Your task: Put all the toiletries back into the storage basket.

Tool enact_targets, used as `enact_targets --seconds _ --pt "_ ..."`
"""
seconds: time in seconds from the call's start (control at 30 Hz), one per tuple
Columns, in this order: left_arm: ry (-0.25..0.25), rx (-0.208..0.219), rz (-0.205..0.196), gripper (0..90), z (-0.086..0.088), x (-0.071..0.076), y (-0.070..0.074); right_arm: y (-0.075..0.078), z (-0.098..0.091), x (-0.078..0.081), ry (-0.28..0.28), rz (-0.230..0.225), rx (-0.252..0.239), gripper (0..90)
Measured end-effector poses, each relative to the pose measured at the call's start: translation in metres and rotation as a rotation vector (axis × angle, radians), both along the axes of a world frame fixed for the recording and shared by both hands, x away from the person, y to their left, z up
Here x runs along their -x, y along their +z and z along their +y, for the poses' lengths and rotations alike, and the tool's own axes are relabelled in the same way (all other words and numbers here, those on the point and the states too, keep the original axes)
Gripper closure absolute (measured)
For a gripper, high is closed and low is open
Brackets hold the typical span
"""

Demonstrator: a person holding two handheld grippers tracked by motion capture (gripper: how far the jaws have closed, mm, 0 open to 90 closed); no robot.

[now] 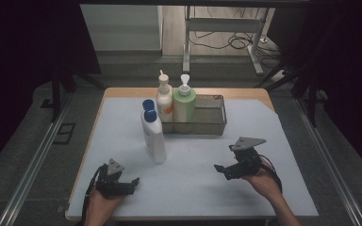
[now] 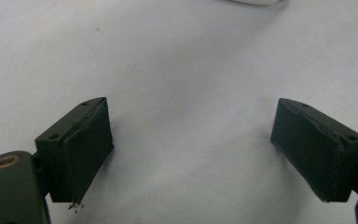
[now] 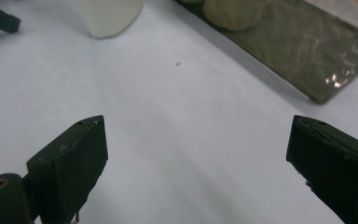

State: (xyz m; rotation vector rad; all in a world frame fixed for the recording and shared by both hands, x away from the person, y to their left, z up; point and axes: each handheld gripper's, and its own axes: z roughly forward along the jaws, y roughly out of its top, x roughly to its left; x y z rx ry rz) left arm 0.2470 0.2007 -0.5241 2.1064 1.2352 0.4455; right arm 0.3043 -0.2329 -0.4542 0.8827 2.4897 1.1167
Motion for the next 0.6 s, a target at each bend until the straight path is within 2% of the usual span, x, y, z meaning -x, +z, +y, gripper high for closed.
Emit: enact_targets --seconds 0.17,0.3,0.5,0.6 --pt "0.000 0.000 0.001 12.0 0.000 0.000 0.000 -0.015 -0.006 0.008 -0.017 -0.013 0.004 6.1" --pt "0.000 0.002 0.002 12.1 0.000 0.000 0.000 -0.028 -0.009 0.011 -0.020 0.009 0.024 6.5" --pt "0.000 0.003 0.002 12.9 0.001 0.000 0.001 -0.044 -0.015 0.015 -0.040 0.033 0.021 6.8" --pt "0.002 0.004 0.003 13.2 0.001 -0.001 0.001 -0.052 -0.016 0.017 -0.040 0.040 0.037 7.0"
